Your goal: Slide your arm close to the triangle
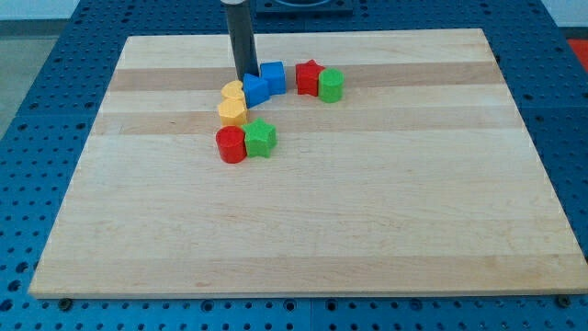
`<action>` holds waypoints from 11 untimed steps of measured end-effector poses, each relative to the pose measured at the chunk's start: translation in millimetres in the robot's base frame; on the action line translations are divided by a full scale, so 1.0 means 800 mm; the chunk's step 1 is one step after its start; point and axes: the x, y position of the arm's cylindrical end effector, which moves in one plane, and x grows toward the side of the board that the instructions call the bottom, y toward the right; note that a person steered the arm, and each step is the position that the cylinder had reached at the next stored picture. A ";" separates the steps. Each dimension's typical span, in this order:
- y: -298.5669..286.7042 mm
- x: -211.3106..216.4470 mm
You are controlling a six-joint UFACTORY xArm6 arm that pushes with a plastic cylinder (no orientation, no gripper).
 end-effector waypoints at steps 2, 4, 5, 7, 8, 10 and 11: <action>0.015 0.000; 0.022 -0.003; 0.022 -0.003; 0.010 -0.003; -0.005 -0.004; -0.035 -0.004; -0.034 0.004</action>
